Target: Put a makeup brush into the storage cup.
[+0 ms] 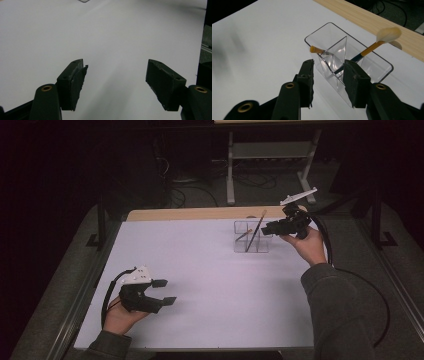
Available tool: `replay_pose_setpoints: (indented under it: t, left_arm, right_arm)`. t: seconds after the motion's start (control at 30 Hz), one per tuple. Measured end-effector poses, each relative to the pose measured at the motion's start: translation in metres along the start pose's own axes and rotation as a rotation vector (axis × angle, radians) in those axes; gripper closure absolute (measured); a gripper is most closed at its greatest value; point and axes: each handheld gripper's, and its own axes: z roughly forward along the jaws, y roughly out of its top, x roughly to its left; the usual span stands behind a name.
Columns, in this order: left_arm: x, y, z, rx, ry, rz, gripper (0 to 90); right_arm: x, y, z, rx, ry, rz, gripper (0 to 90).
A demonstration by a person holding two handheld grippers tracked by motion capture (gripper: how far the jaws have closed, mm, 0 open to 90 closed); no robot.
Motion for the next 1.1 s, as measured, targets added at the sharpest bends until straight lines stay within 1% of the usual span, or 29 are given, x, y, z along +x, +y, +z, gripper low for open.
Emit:
replay_pose_setpoints:
  t: [0.03,0.07,0.13,0.17,0.2,0.27,0.33,0.43,0.5,0.63,0.67,0.73,1.1]
  left_arm:
    - [0.0,0.0,0.0,0.001,0.002,-0.001,30.7]
    - [0.001,0.0,-0.001,0.0,0.002,-0.003,30.7]
    - [0.001,-0.001,-0.001,-0.003,0.002,-0.008,30.6]
    - [0.001,-0.001,-0.001,-0.003,0.003,-0.008,30.6]
    - [0.001,-0.001,-0.002,-0.001,0.006,-0.007,30.6]
    - [0.002,-0.001,-0.002,-0.001,0.008,-0.005,30.5]
    - [0.003,-0.002,-0.002,-0.002,0.008,-0.009,30.5]
    - [0.003,-0.002,-0.002,-0.001,0.009,-0.011,30.4]
    - [0.003,-0.002,-0.002,-0.002,0.009,-0.012,30.4]
    - [0.004,-0.002,-0.003,-0.008,0.013,-0.01,30.4]
    - [0.004,-0.002,-0.003,-0.01,0.013,-0.01,30.3]
    - [0.004,-0.002,-0.003,-0.009,0.015,-0.013,30.2]
    - [0.004,-0.002,-0.004,-0.012,0.02,-0.017,29.6]
  right_arm:
    - [-0.001,-0.001,0.0,-0.006,0.001,-0.02,58.6]
    - [0.001,-0.001,-0.001,-0.008,0.004,-0.013,58.1]
    - [0.003,-0.002,-0.001,-0.011,0.002,-0.022,57.7]
    - [0.004,-0.002,-0.001,-0.009,0.003,-0.01,57.3]
    - [0.004,-0.003,-0.001,-0.012,0.001,-0.026,56.9]
    - [0.005,-0.003,-0.001,-0.016,0.007,-0.016,56.8]
    - [0.006,-0.005,-0.001,-0.018,0.005,-0.026,56.4]
    - [0.007,-0.006,-0.001,-0.011,0.009,-0.017,55.4]
    - [0.007,-0.007,-0.001,-0.02,0.009,-0.027,55.3]
    - [0.008,-0.01,-0.002,-0.019,0.007,-0.027,53.4]
    - [0.01,-0.01,-0.003,-0.018,0.007,-0.014,53.1]
    - [0.009,-0.012,-0.003,-0.025,0.004,-0.024,52.1]
    - [0.012,-0.024,-0.007,-0.055,0.009,-0.011,46.8]
